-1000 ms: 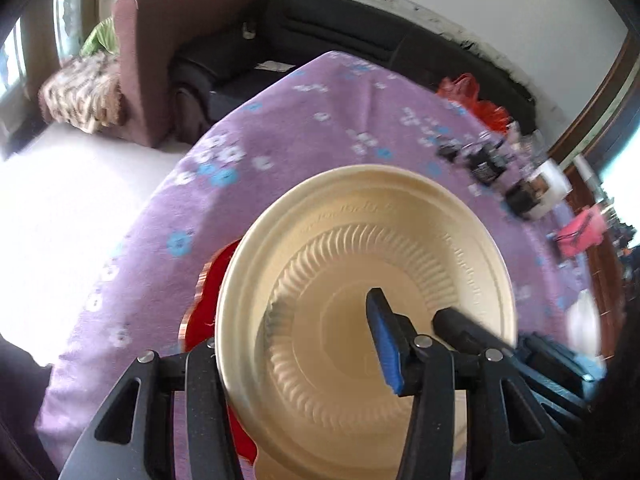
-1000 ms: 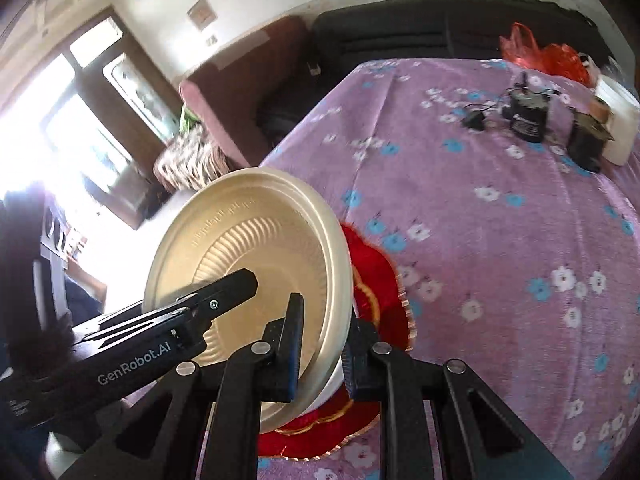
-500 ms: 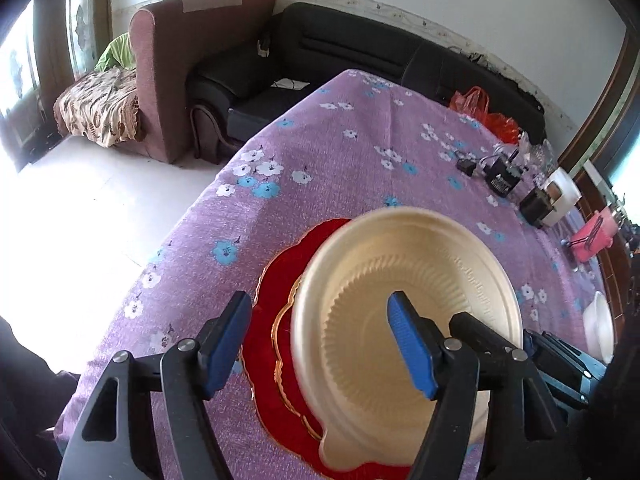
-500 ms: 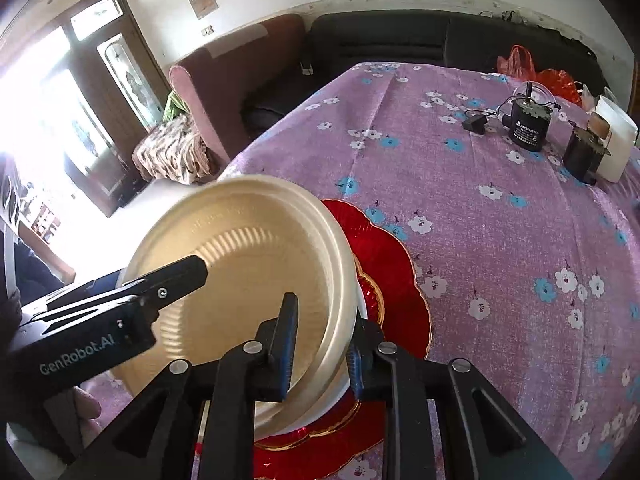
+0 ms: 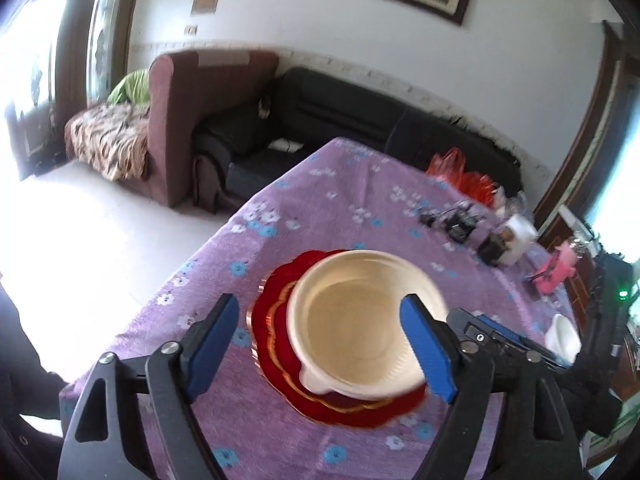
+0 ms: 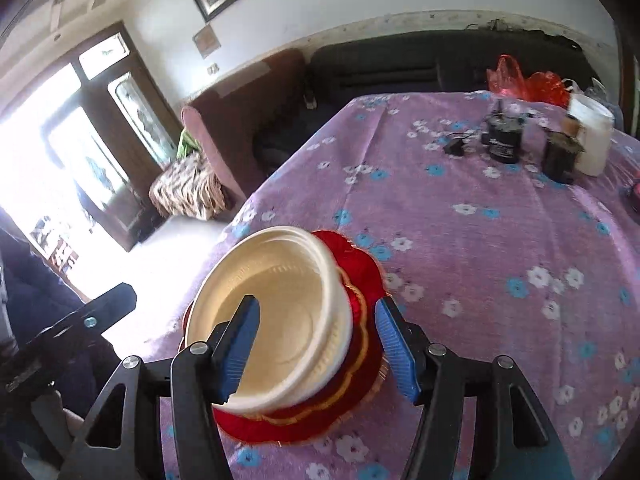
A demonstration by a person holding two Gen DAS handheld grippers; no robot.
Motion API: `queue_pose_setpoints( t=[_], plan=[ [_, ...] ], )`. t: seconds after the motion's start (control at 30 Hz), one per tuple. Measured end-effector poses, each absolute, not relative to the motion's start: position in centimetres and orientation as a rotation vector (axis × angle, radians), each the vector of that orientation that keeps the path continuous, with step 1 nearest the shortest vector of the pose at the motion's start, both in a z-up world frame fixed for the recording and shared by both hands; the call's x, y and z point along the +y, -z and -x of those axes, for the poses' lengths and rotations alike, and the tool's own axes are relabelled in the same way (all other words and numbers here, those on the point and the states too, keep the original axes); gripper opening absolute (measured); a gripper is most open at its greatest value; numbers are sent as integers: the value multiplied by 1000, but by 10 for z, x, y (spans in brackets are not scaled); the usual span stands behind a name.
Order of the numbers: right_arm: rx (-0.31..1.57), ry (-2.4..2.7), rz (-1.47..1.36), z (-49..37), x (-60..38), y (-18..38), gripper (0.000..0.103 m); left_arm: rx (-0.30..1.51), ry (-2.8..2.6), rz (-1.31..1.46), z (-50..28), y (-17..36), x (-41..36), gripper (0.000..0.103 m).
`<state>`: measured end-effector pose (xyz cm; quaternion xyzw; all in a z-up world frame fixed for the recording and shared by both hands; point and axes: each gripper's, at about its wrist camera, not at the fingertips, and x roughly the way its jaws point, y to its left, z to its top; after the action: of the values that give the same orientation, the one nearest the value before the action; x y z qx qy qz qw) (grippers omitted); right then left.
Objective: Organize plates and bowls
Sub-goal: 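Place the cream colander bowl into the white bowl on the plates and release, then move the right tool to another white bowl and grasp its rim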
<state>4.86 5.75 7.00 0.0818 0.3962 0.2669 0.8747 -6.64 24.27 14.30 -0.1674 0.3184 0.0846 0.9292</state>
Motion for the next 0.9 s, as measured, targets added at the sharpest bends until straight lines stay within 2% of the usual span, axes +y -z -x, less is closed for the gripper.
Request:
queue_pose_setpoints(
  t=[0.27,0.5,0.6,0.9],
  plan=[
    [784,-431,-211,-21,-7,-48,69,539,-202,230,102,-144,170,87],
    [703,-269,-152,-14,-59,-19,68,559,-188,150,104,-133,114,87],
    [745,-238,-212,-20,-78,-6,68,548,-211,106,102,-130,92,87],
    [742,-277,-152,-19,-66,-6,70,568,-160,25,95,-125,47,87]
  ],
)
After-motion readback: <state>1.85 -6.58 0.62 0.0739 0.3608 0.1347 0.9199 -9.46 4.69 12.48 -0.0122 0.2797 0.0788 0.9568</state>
